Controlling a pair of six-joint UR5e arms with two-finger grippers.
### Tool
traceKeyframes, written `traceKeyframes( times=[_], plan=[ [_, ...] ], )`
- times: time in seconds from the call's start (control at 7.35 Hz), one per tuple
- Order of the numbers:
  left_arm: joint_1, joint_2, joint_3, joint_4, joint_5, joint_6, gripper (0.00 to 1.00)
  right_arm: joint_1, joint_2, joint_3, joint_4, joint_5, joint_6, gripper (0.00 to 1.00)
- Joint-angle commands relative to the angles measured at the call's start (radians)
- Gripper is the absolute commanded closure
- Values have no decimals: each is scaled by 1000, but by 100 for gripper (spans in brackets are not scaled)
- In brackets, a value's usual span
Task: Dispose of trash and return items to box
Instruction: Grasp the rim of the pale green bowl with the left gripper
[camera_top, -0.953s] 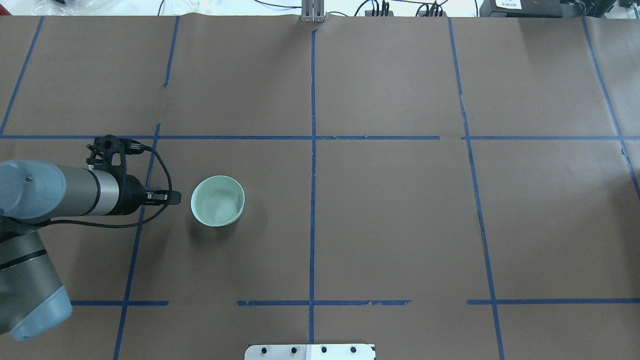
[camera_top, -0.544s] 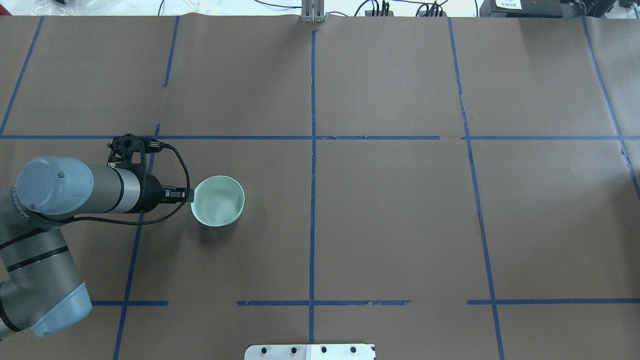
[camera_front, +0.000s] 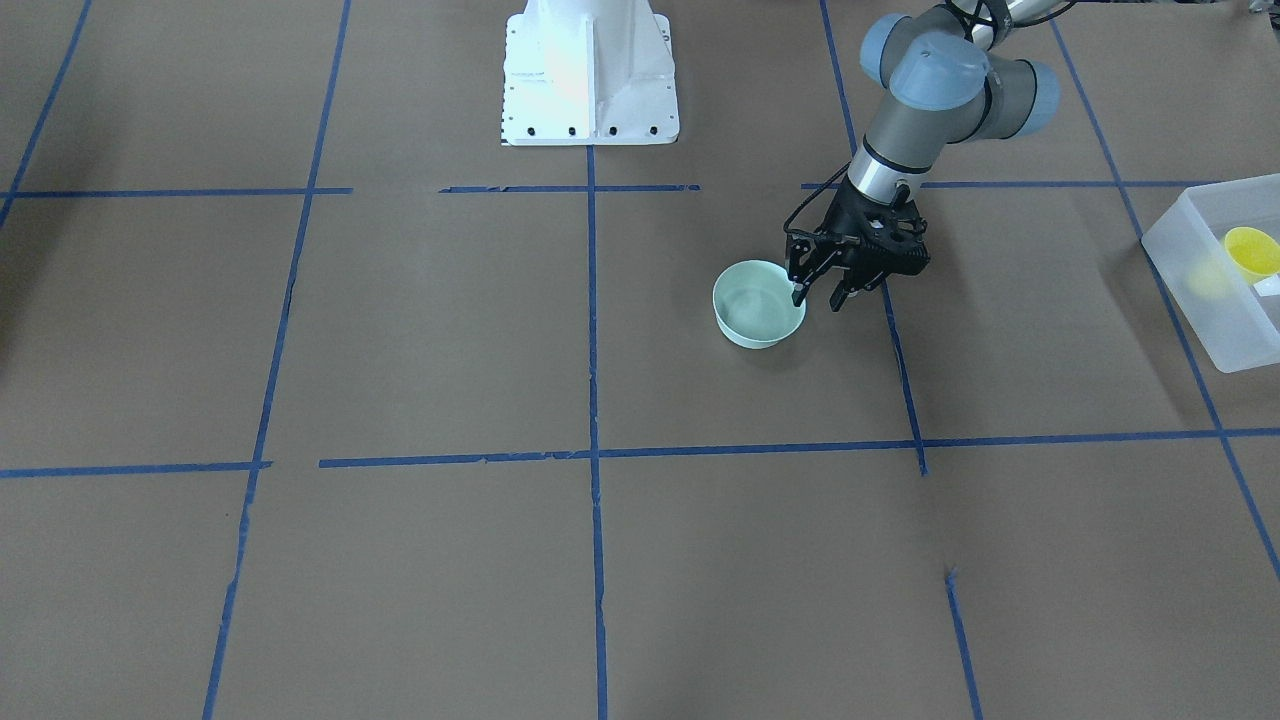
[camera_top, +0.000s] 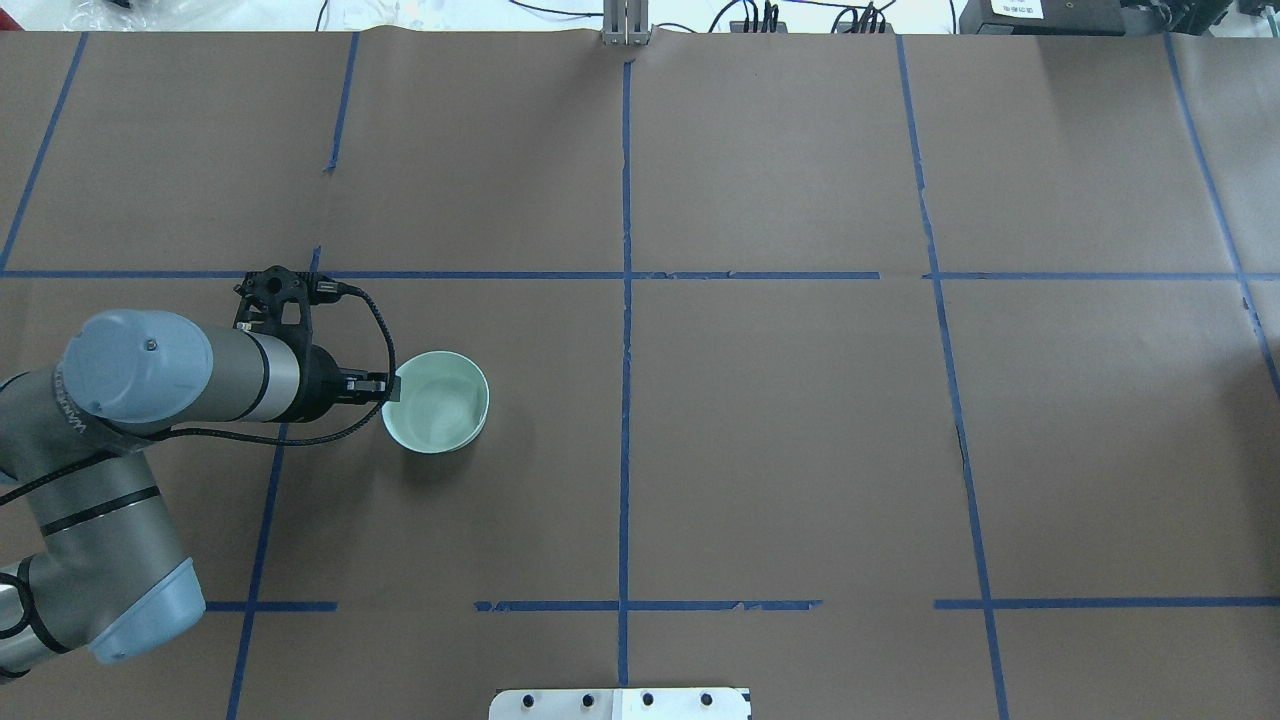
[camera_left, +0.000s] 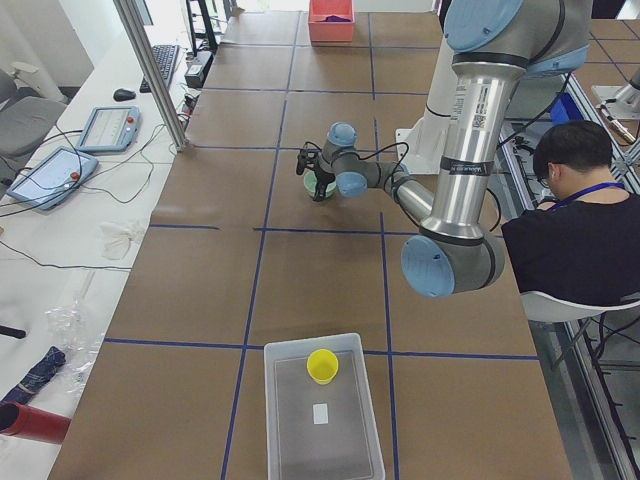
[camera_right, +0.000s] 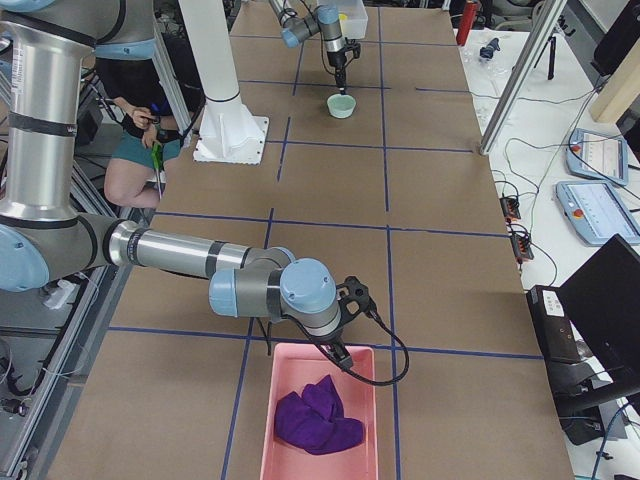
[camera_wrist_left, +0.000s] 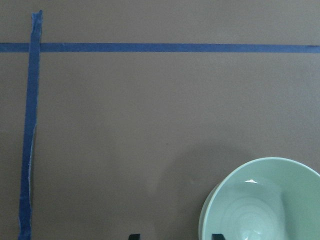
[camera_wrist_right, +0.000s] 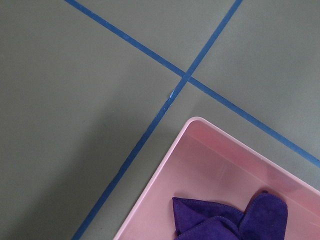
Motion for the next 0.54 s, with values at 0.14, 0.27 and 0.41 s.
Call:
traceKeyframes(
  times=[0.14, 0.27, 0.41],
  plan=[
    [37, -39, 49, 13, 4, -6, 92, 0, -16, 0, 17, 1, 1, 0],
    [44, -50, 57, 14, 4, -1, 100, 0, -16, 0, 17, 0, 1, 0],
    [40, -50, 34, 37, 0, 11, 100, 0, -18, -2, 17, 0, 1, 0]
  ],
)
